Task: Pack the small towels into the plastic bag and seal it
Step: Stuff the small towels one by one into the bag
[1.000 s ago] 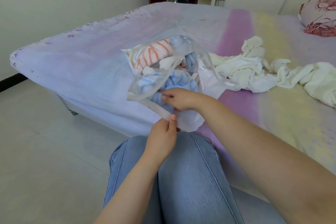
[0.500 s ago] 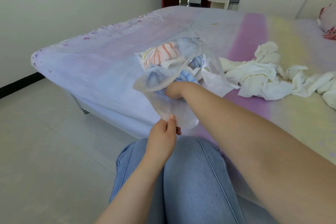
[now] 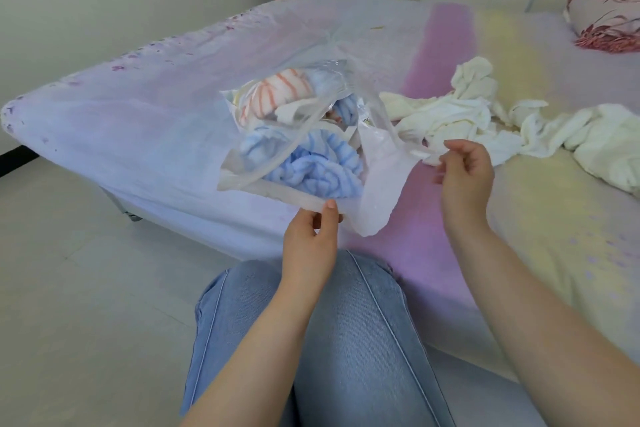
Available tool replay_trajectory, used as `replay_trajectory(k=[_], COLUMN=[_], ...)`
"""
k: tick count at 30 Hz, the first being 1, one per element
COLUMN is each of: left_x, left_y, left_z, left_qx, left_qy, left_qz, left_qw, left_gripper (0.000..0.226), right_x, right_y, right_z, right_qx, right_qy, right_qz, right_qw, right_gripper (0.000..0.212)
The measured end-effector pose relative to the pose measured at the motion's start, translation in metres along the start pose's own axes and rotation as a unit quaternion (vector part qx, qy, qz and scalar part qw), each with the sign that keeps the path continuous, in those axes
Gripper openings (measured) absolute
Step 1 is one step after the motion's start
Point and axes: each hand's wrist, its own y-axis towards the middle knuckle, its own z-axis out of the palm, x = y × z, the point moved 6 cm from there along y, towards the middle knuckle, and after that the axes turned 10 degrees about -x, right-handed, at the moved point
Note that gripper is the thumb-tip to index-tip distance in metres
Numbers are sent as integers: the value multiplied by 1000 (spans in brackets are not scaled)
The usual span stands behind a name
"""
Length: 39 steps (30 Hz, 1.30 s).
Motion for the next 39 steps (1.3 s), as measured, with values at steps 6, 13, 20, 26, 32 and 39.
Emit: replay_trajectory(k=[6,13,20,26,32,39], left_x=[-6,-3,-7,-5,1,-13], left_y=[10,15,-5,-66,-40,-36], left_z=[1,0,13,42,35,21], left_qx=[6,26,132,518,310,190], left_qy=[21,28,-25,-123,-33,49], left_qz=[0,7,-28,-106,-16,76], left_qw=[1000,999,991,840,950,978], left_gripper=[30,33,53,69,16,24], right_x=[-100,-77,-10,63,22,-84], right_y=[86,74,-62,-129,-61,-6], right_z=[51,29,-27,-43,-55,-65], right_qx=[177,67,186,387,134,154], right_qy=[-254,-259,-81,64,-280,-517], right_qz=[161,21,69,110,-129,-92], right_qw=[937,963,977,913,942,837], right_gripper=[53,26,29,33,31,39])
